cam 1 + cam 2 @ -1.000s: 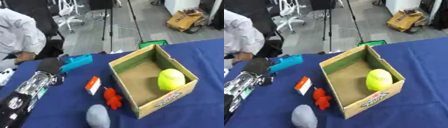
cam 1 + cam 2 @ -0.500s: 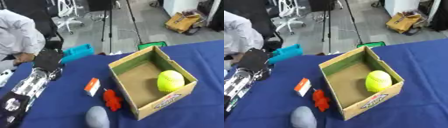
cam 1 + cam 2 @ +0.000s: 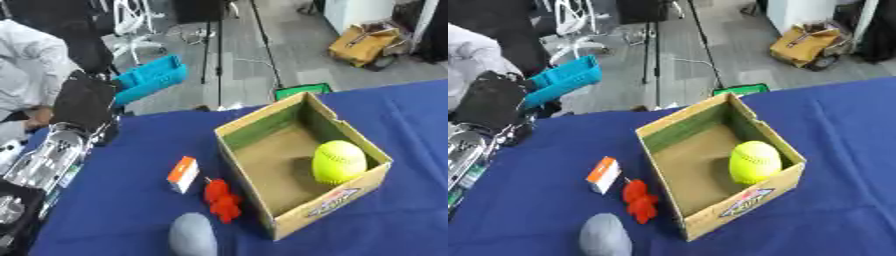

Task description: Pick up objects on the table and place them in the box.

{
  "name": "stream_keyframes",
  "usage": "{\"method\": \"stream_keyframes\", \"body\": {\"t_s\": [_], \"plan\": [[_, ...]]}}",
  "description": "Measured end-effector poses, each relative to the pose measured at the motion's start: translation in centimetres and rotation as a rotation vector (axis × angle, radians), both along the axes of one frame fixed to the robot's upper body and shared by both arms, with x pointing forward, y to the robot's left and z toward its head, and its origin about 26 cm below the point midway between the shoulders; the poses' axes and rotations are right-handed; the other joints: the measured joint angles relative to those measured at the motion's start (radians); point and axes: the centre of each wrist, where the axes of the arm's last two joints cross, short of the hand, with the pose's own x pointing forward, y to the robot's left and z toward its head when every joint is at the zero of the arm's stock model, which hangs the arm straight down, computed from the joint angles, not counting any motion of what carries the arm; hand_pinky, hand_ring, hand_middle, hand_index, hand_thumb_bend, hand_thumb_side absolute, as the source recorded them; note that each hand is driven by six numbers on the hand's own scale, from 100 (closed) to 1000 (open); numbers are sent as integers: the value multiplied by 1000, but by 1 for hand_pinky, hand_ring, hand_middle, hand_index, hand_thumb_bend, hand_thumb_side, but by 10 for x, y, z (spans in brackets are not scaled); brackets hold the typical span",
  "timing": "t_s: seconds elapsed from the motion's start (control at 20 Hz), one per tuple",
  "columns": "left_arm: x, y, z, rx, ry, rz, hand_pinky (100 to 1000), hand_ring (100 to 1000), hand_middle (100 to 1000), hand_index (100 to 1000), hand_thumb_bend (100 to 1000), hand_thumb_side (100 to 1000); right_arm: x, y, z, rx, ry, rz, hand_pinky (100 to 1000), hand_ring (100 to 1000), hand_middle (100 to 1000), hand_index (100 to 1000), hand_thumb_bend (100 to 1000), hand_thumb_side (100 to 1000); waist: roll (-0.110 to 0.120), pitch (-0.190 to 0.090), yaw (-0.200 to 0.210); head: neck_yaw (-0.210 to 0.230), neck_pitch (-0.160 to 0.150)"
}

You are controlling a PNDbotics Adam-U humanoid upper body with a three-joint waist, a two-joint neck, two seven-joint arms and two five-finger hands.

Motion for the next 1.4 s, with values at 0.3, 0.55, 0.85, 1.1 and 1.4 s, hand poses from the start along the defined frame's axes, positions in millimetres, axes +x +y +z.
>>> {"method": "stream_keyframes", "body": {"t_s": [0.3, 0.55, 0.85, 1.1, 1.4], "plan": [[-15, -4, 18, 14, -67, -26, 759, 447, 329, 631, 100, 123, 0, 0, 0, 0, 0, 0, 872, 767, 511, 599, 100, 434, 2, -4, 3, -4, 0], [-30, -9, 34, 24, -123, -69, 757, 439, 276, 624, 100, 107, 0, 0, 0, 0, 0, 0, 871, 766, 511, 597, 100, 431, 2, -6, 3, -11, -1], [-44, -17, 51, 28, -174, -125, 755, 434, 268, 619, 100, 100, 0, -1, 0, 1, 0, -2, 872, 767, 511, 597, 100, 430, 3, -17, 6, -14, -1], [-53, -24, 60, 36, -204, -169, 755, 436, 277, 619, 100, 100, -1, -1, 0, 2, -1, -5, 872, 767, 510, 597, 100, 429, 6, -19, 6, -19, -1], [-68, -40, 76, 65, -256, -262, 756, 445, 294, 623, 100, 100, -1, -1, 0, 2, -1, -4, 873, 768, 510, 596, 100, 428, 11, -25, 6, -22, -2]]}}
